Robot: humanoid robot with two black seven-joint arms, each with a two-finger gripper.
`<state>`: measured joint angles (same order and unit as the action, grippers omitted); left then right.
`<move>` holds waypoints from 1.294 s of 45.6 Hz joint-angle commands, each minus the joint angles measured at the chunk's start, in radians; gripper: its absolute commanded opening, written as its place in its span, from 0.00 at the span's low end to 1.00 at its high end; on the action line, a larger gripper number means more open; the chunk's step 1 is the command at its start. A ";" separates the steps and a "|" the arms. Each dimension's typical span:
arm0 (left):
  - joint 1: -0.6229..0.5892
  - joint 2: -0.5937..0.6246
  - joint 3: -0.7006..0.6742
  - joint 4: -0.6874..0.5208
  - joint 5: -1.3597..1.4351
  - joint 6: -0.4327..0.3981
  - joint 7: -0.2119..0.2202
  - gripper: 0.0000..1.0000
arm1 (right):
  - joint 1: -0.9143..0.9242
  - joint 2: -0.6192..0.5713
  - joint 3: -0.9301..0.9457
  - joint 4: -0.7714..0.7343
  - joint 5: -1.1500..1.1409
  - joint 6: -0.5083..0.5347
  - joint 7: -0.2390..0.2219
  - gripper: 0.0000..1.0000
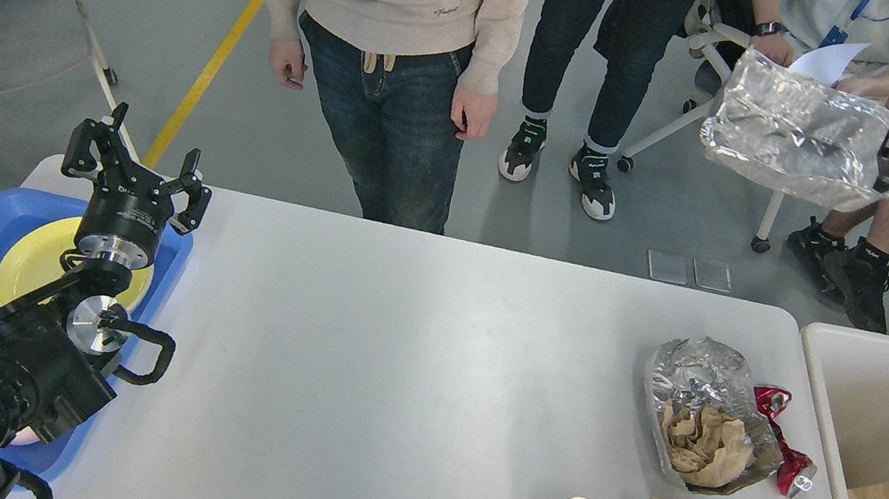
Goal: Tidy desktop
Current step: 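Lift the foil packet with the right gripper and drop it in the white bin, then move the right gripper over the clear plastic bag of snacks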
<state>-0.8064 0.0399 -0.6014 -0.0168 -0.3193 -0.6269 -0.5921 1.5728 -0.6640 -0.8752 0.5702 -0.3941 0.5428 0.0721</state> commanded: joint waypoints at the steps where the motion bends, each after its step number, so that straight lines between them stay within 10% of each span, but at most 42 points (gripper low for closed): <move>1: 0.001 0.000 0.000 0.000 0.000 0.000 0.000 0.97 | -0.143 -0.084 0.015 -0.022 0.012 -0.073 0.002 0.00; 23: 0.000 0.000 0.000 0.000 0.000 0.000 0.000 0.97 | -0.752 -0.083 0.166 -0.170 0.173 -0.340 0.002 0.00; 29: 0.000 0.000 0.000 0.000 0.000 0.000 0.000 0.97 | -0.778 -0.068 0.174 -0.237 0.181 -0.394 0.008 1.00; 45: 0.000 0.000 0.000 0.000 0.000 0.000 0.000 0.97 | -0.737 -0.043 0.174 -0.236 0.179 -0.363 0.009 1.00; 59: 0.000 0.000 0.000 0.000 0.000 0.000 0.000 0.97 | -0.347 0.220 0.065 -0.216 0.038 -0.205 0.008 1.00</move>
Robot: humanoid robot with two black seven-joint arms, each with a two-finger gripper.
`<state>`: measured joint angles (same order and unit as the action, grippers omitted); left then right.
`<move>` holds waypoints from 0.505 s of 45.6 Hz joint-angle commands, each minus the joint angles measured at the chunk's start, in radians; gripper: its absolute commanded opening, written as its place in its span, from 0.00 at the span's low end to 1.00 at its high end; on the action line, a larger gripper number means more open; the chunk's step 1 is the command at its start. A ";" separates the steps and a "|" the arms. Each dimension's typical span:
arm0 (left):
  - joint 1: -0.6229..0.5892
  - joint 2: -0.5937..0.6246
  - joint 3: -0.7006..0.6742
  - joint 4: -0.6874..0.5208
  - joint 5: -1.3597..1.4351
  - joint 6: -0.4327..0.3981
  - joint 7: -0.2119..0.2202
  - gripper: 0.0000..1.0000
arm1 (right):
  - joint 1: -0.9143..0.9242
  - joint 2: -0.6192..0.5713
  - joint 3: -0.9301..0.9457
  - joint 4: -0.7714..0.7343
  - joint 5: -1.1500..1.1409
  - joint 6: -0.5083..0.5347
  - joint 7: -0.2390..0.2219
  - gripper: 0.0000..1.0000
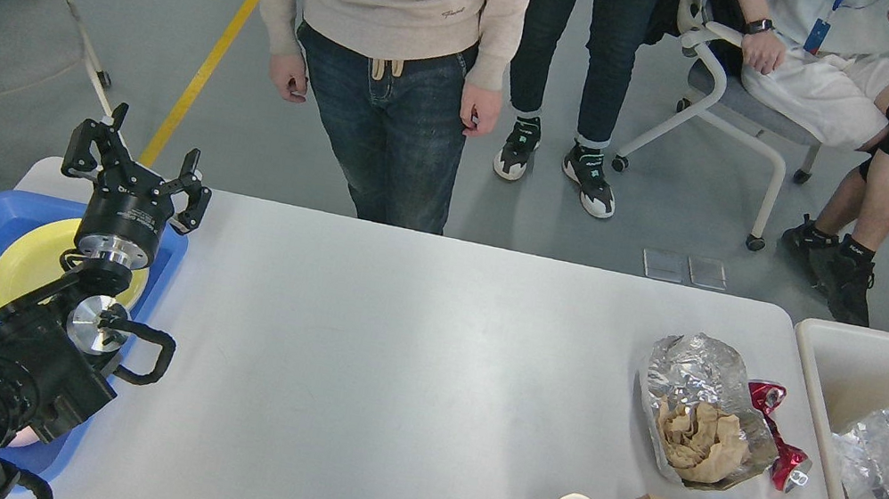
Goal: Tidy desktop
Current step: 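Move the right gripper over the clear plastic bag of snacks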
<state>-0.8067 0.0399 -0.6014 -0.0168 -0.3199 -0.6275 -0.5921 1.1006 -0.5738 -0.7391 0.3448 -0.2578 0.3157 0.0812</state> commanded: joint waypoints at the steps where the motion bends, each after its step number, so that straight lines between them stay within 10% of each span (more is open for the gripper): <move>1: 0.000 -0.002 0.000 0.000 0.001 0.000 0.000 0.97 | 0.145 0.158 -0.094 0.014 -0.119 0.023 -0.001 1.00; 23: 0.000 0.000 0.000 0.000 0.001 0.000 0.000 0.96 | 0.777 0.330 -0.293 0.635 -0.241 0.261 0.003 1.00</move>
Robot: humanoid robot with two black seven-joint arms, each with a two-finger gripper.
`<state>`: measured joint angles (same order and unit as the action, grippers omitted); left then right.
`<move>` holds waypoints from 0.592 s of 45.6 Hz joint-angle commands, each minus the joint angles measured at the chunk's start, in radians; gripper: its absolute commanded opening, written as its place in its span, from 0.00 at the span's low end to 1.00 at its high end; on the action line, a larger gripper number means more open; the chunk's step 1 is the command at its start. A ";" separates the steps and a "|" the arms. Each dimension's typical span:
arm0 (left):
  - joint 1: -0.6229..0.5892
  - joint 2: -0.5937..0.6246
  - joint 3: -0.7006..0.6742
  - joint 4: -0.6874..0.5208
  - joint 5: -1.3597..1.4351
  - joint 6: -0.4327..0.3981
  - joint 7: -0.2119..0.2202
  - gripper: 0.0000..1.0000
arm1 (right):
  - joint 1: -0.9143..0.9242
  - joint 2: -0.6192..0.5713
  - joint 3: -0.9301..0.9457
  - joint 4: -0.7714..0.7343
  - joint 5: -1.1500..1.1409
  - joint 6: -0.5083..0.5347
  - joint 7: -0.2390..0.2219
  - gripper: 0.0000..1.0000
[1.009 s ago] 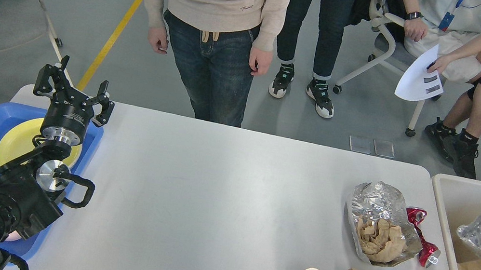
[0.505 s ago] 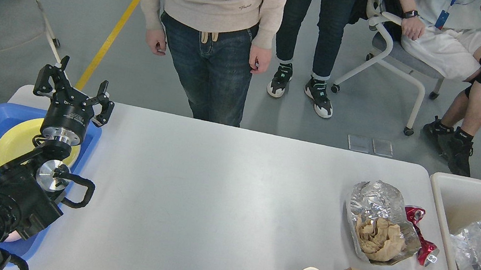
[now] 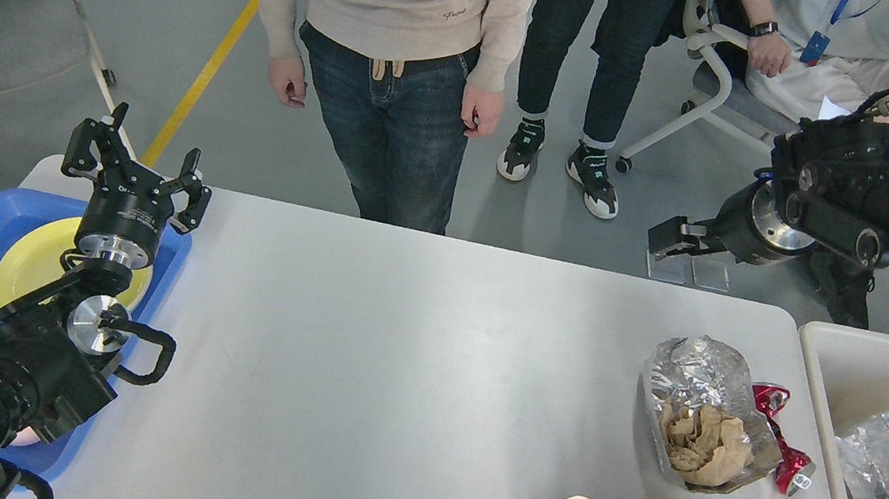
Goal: Tidy desktop
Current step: 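Move the right gripper over the clear plastic bag of snacks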
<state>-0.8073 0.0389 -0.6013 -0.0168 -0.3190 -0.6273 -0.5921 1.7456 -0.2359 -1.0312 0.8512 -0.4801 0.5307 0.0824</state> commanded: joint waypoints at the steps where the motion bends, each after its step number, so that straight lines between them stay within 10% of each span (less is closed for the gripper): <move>1: 0.000 0.001 0.000 0.000 0.000 0.000 0.000 0.97 | 0.155 -0.011 0.000 0.146 -0.018 0.054 0.002 1.00; 16: 0.000 0.001 0.000 0.000 0.000 0.000 0.000 0.97 | 0.374 -0.040 0.007 0.246 -0.015 0.423 -0.001 1.00; 27: 0.000 0.001 0.000 0.000 0.000 0.000 0.000 0.97 | 0.393 -0.062 -0.013 0.241 -0.012 0.429 -0.009 1.00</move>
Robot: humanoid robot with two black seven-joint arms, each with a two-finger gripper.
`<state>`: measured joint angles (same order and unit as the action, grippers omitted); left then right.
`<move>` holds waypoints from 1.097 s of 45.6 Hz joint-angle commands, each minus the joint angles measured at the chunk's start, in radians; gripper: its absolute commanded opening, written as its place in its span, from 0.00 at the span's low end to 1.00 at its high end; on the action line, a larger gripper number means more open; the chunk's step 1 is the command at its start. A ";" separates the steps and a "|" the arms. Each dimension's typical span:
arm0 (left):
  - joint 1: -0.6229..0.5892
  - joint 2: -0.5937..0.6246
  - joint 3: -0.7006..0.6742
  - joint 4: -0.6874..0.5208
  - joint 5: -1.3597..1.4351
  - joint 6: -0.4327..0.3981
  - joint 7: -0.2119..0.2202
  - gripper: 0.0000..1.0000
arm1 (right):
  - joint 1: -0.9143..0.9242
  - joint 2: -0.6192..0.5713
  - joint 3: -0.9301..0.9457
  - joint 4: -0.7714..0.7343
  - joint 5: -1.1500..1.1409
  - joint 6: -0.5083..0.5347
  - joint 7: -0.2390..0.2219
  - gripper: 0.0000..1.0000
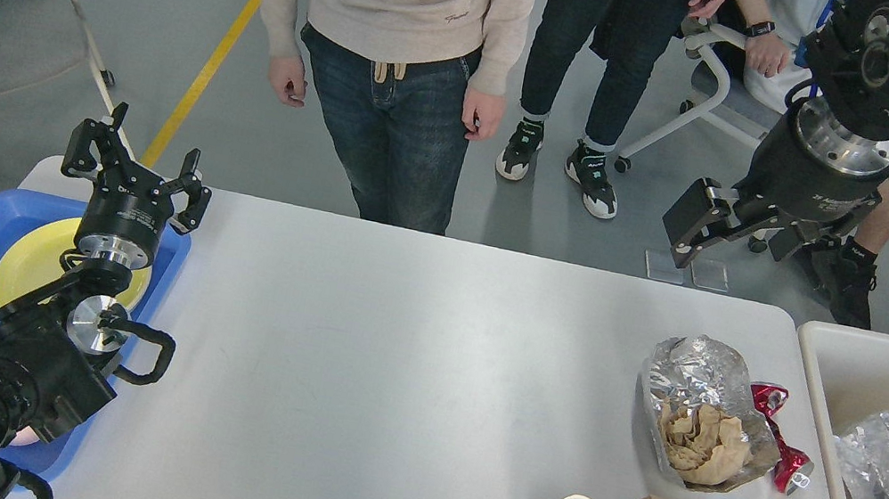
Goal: Tidy desktop
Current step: 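Move the right gripper over the clear plastic bag of snacks, then lower the right gripper and grasp the clear plastic snack bag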
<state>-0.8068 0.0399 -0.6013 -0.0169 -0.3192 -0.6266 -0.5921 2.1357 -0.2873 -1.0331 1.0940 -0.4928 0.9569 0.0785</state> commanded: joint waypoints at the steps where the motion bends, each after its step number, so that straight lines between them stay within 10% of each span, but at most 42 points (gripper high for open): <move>1: 0.000 0.000 0.000 0.000 0.000 -0.001 0.000 0.97 | 0.003 -0.012 -0.018 0.000 0.000 0.003 -0.005 1.00; 25: 0.000 0.000 0.000 0.000 0.000 -0.001 0.000 0.97 | -0.364 -0.029 -0.088 -0.210 -0.006 0.003 -0.006 1.00; 39: 0.000 0.000 0.000 0.000 0.000 -0.001 0.000 0.97 | -0.718 -0.026 -0.085 -0.357 -0.009 -0.447 -0.003 1.00; 50: 0.000 -0.002 0.000 0.000 0.000 -0.001 0.000 0.97 | -0.916 0.033 -0.085 -0.563 -0.023 -0.583 -0.002 1.00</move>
<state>-0.8068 0.0399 -0.6013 -0.0169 -0.3189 -0.6273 -0.5921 1.2949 -0.2814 -1.1189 0.6111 -0.5109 0.4115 0.0761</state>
